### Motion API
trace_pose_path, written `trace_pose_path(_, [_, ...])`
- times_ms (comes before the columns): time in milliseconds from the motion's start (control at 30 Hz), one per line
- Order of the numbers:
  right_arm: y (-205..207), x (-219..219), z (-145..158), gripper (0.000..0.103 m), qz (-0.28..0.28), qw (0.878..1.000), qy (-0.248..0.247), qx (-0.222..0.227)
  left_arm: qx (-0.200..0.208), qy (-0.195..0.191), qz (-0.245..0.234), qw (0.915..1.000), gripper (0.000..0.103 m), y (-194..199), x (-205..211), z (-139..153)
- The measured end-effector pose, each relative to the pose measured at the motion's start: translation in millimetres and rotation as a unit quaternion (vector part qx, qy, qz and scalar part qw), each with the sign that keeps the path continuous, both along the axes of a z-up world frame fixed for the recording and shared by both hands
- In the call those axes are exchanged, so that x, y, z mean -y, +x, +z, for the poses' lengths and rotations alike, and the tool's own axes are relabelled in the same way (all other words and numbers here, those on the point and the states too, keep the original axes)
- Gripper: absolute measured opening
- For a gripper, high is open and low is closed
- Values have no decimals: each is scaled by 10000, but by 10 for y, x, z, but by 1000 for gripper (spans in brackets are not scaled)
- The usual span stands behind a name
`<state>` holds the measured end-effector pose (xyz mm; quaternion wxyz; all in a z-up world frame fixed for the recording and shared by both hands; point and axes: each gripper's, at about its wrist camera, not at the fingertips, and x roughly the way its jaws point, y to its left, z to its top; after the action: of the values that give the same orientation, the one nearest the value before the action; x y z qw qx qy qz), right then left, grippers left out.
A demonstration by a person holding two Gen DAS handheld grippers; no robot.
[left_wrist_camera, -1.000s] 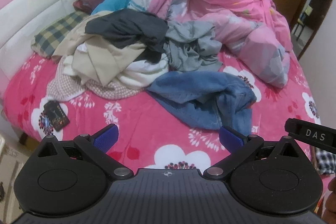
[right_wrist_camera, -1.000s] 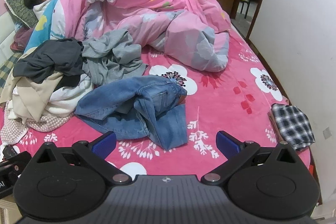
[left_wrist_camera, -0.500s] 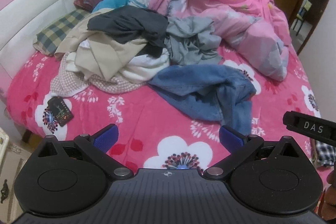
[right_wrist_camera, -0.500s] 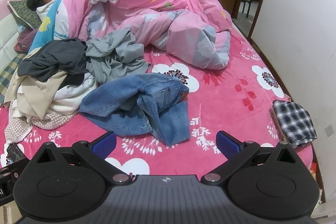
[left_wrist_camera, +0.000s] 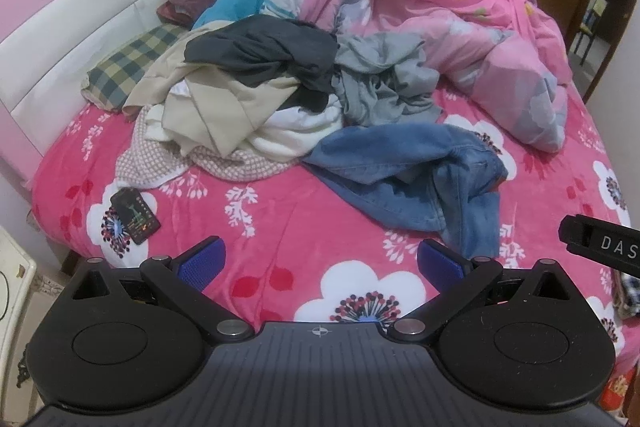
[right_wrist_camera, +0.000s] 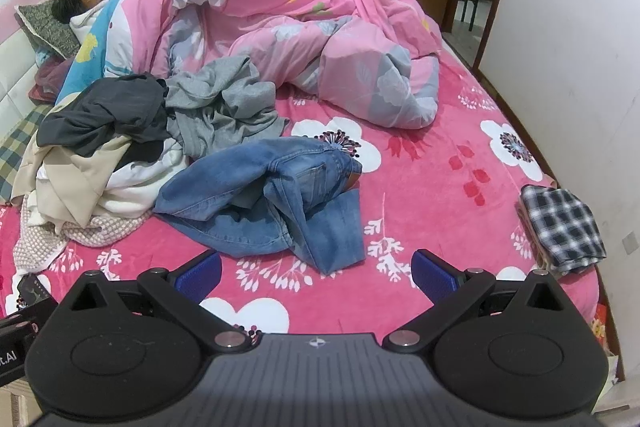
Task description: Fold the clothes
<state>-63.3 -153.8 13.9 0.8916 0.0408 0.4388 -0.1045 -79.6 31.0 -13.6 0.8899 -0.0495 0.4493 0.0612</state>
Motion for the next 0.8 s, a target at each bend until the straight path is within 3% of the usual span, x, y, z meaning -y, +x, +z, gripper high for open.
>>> trace_pose_path(800, [192,-139,-103,103,-179,9998,-41,-114,-194,-144,-65,9997,103,297,-159,-98])
